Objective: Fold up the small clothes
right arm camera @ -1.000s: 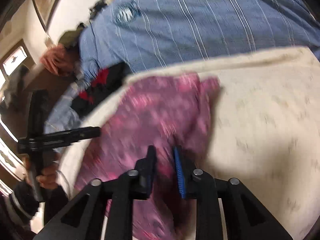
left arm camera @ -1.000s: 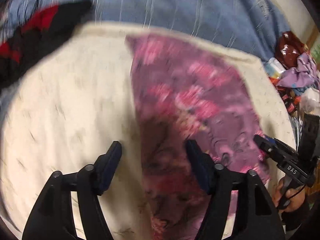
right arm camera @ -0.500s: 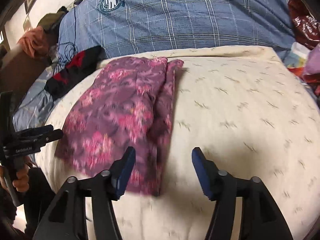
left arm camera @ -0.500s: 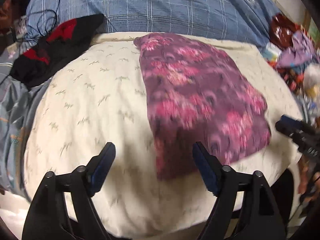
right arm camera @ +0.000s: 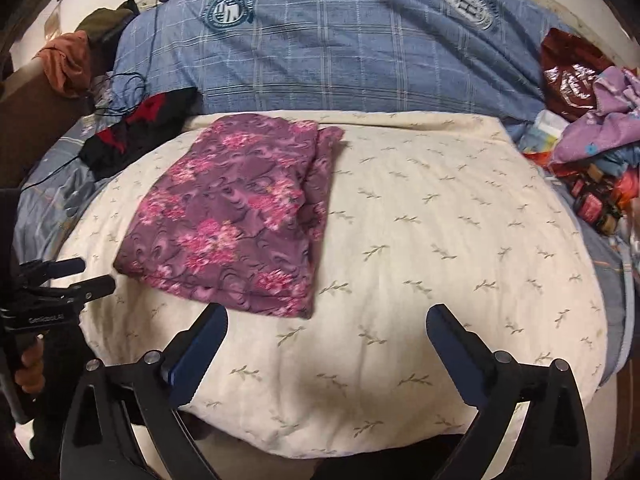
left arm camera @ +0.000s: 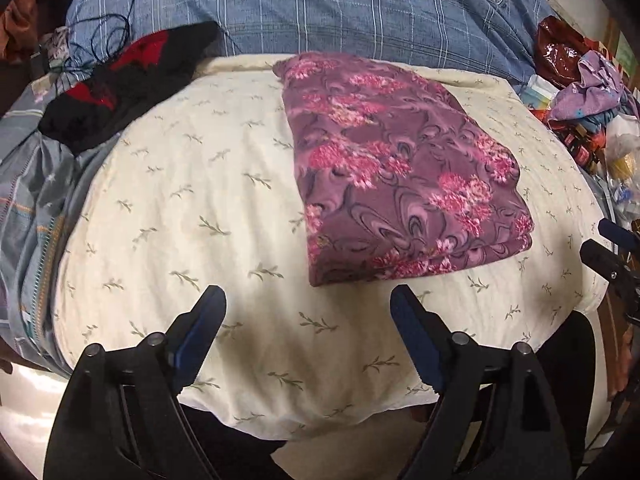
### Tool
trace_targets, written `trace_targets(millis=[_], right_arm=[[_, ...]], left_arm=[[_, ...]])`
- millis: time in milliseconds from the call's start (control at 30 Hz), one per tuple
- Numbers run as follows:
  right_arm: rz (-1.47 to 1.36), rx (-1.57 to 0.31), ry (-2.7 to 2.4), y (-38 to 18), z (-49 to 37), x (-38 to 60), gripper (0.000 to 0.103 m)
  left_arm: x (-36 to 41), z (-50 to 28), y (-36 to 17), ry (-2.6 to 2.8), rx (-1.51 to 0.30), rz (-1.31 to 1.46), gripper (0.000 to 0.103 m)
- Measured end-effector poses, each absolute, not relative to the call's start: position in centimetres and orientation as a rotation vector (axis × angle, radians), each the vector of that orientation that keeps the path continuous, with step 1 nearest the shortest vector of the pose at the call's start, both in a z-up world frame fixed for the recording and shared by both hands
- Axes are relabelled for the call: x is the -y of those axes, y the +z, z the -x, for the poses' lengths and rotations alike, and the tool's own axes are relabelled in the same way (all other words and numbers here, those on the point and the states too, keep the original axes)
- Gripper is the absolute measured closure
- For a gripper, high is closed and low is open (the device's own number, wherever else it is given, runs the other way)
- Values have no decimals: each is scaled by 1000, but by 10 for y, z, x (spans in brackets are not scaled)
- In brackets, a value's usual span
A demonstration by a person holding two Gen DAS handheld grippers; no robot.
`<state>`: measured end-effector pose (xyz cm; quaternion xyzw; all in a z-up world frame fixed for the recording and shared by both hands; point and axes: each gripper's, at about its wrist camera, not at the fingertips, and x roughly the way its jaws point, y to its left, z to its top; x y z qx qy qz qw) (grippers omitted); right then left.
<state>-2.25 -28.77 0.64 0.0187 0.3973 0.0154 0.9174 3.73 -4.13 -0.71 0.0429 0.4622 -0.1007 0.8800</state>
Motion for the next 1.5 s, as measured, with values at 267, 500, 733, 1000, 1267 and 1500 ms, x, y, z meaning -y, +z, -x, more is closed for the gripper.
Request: trace_targets(millis=[267, 500, 733, 1000, 1267, 1500], right_arm=[[-132, -814, 143, 1, 1, 287, 2], [-385, -858, 216, -39, -47, 294, 16], [-432, -826, 290, -35, -52, 296, 92], [-444, -898, 271, -46, -54, 306, 83], [-641, -736, 293, -1, -117, 334, 54], [-645, -862, 222, -24, -208, 324, 53]], left_arm=[[22, -63, 0, -223, -979, 13, 18], [35, -92, -15, -240, -1048, 70, 18], [45, -104, -23, -281, -1089, 117, 18], [38, -95, -20, -351, -1083, 71, 18], [26, -186, 30, -311, -1008, 145, 18], [30, -262, -1, -267, -1123, 278, 18]])
